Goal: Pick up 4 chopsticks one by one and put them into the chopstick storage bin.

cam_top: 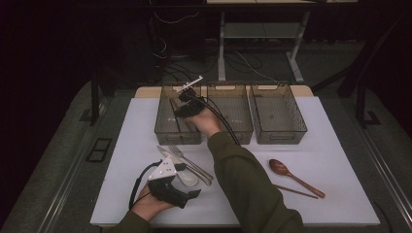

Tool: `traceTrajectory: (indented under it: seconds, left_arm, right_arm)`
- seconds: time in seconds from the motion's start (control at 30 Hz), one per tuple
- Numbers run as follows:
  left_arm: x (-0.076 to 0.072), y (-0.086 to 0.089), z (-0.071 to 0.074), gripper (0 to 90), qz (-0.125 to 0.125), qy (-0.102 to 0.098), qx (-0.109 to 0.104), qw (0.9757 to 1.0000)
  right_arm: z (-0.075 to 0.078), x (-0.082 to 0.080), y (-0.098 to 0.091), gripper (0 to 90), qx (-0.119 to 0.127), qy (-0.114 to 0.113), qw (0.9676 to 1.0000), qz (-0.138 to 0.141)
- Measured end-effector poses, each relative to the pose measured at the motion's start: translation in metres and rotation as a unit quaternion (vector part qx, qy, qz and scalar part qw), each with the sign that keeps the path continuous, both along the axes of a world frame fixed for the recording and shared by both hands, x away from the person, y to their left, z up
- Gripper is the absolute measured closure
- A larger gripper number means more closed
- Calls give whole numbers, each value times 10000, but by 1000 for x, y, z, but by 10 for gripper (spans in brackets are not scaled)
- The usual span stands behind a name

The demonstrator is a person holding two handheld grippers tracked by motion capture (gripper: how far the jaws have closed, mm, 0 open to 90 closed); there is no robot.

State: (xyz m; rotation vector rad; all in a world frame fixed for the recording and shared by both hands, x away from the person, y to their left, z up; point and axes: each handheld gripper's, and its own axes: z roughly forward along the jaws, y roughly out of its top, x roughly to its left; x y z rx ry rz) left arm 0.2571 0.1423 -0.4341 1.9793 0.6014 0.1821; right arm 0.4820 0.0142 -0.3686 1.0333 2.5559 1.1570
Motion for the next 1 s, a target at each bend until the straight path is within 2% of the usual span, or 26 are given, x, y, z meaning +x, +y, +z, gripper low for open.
traceTrajectory:
  seconds: [0.27,0.43,0.63,1.0]
  left_arm:
    - [2,1,0,0,1,-18,44,10000]
    - [2,1,-1,0,48,58,18,10000]
    - [3,3,-1,0,112,76,29,9999]
    - [4,2,-3,0,137,98,118,9998]
  right_arm:
    - [20,-16,-28,574,210,-110,9992,326]
    - [28,-27,-51,560,271,-196,9984,463]
    - [32,-40,-78,542,374,-249,9975,538]
    - [29,-63,-120,527,375,-295,9959,763]
